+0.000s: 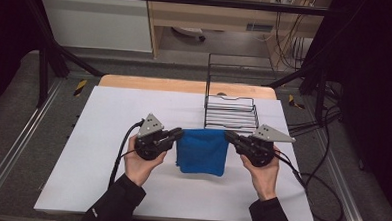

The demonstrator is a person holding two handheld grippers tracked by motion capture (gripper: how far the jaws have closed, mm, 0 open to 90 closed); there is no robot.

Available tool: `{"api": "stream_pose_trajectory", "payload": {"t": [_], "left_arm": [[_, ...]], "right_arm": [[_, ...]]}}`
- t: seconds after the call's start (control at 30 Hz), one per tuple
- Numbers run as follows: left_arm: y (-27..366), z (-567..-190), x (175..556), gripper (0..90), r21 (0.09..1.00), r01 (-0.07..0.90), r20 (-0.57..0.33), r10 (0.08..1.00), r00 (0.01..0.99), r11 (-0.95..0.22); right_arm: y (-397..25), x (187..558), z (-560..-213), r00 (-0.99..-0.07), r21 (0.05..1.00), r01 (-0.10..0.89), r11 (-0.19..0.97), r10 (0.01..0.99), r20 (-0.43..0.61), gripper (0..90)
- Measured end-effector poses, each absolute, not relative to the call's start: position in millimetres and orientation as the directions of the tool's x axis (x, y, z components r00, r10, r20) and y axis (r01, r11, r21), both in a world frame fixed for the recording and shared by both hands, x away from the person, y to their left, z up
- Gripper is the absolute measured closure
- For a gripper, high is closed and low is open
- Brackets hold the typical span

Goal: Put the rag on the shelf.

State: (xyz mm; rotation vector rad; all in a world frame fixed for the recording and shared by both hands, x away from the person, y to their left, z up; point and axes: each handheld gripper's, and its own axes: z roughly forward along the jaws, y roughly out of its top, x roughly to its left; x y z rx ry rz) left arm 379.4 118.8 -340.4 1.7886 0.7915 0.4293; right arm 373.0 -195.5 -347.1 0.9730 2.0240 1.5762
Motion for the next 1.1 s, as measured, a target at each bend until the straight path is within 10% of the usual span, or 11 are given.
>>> {"api": "stream_pose_trajectory", "payload": {"t": [1.1], "left_arm": [[86, -273, 405, 84.1, 0.986, 0.158, -0.073, 0.697, 0.714, -0.058]], "right_arm": [[-216, 378, -277, -0.599, 0.998, 0.063, 0.025, 0.801, 0.018, 87.1]]}}
